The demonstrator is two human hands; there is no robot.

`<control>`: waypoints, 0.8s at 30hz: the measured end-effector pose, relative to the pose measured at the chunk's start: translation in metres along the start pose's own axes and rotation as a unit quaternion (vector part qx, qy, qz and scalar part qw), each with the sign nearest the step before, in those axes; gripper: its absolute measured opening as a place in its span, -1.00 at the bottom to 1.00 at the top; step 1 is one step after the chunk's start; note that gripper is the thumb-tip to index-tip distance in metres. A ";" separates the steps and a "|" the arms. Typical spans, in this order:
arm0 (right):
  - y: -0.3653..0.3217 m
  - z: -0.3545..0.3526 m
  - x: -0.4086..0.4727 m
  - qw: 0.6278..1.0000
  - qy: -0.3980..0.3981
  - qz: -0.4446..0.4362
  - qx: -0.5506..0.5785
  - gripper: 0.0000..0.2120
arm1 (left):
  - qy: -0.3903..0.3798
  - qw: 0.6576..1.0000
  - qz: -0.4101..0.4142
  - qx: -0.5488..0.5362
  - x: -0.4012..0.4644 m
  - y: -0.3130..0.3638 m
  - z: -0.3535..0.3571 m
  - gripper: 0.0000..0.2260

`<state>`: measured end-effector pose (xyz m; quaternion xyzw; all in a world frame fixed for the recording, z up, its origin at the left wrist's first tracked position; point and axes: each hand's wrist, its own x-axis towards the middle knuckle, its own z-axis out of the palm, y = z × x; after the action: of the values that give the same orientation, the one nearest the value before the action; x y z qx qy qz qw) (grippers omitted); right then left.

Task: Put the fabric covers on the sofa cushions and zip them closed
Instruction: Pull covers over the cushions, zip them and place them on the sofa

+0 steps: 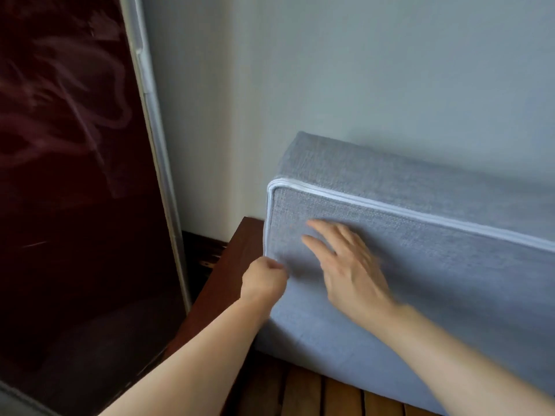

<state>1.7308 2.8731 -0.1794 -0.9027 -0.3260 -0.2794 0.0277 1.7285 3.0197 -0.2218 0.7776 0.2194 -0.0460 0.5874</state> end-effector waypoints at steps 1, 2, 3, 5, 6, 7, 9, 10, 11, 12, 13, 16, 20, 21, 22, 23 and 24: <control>0.012 -0.020 -0.003 0.999 0.018 0.039 -0.004 -0.42 | 0.019 0.995 0.051 0.079 -0.016 0.015 0.003 -0.91; 0.021 -0.033 -0.008 0.997 0.034 0.075 -0.014 -0.36 | 0.058 0.978 0.132 0.153 -0.030 0.022 0.007 -0.88; 0.033 -0.048 -0.014 0.992 0.041 0.112 -0.030 -0.30 | 0.112 0.939 0.250 0.206 -0.044 0.034 0.014 -0.84; 0.060 -0.075 -0.026 0.979 0.038 0.188 -0.067 -0.20 | 0.167 0.834 0.453 0.265 -0.058 0.061 0.027 -0.70; 0.077 -0.087 -0.035 0.971 0.026 0.222 -0.084 -0.16 | 0.165 0.795 0.515 0.275 -0.064 0.077 0.036 -0.65; 0.092 -0.097 -0.044 0.963 0.003 0.251 -0.099 -0.12 | 0.156 0.772 0.545 0.287 -0.066 0.091 0.046 -0.59; 0.125 -0.112 -0.062 0.944 -0.048 0.301 -0.124 -0.04 | 0.140 0.748 0.560 0.329 -0.068 0.116 0.070 -0.49; 0.141 -0.122 -0.070 0.935 -0.074 0.321 -0.131 0.01 | 0.132 0.741 0.551 0.362 -0.072 0.128 0.085 -0.43; 0.155 -0.130 -0.078 0.927 -0.098 0.333 -0.139 0.07 | 0.118 0.738 0.533 0.398 -0.075 0.137 0.099 -0.35; 0.168 -0.137 -0.086 0.920 -0.109 0.341 -0.160 0.11 | 0.091 0.743 0.504 0.430 -0.078 0.147 0.113 -0.27; 0.179 -0.142 -0.094 0.913 -0.131 0.351 -0.160 0.11 | 0.059 0.756 0.466 0.456 -0.079 0.154 0.124 -0.21; 0.210 -0.154 -0.117 0.900 -0.185 0.380 -0.111 0.03 | 0.055 0.752 0.397 0.523 -0.080 0.166 0.157 -0.16; 0.226 -0.154 -0.142 0.918 -0.177 0.342 -0.096 -0.13 | 0.145 0.750 0.433 0.478 -0.093 0.156 0.177 -0.40; 0.225 -0.151 -0.148 0.926 -0.154 0.328 -0.106 -0.16 | 0.162 0.740 0.451 0.472 -0.096 0.151 0.181 -0.43; 0.223 -0.147 -0.154 0.933 -0.118 0.320 -0.118 -0.19 | 0.179 0.728 0.471 0.464 -0.099 0.147 0.183 -0.46; 0.221 -0.142 -0.159 0.940 -0.080 0.313 -0.111 -0.25 | 0.192 0.717 0.487 0.460 -0.103 0.143 0.184 -0.48; 0.218 -0.139 -0.165 0.945 -0.041 0.307 -0.101 -0.34 | 0.203 0.708 0.494 0.463 -0.107 0.141 0.186 -0.49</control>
<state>1.6907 2.5752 -0.1199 -0.9678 -0.0039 -0.2515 0.0070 1.7224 2.7854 -0.1175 0.9397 -0.1313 0.3139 0.0342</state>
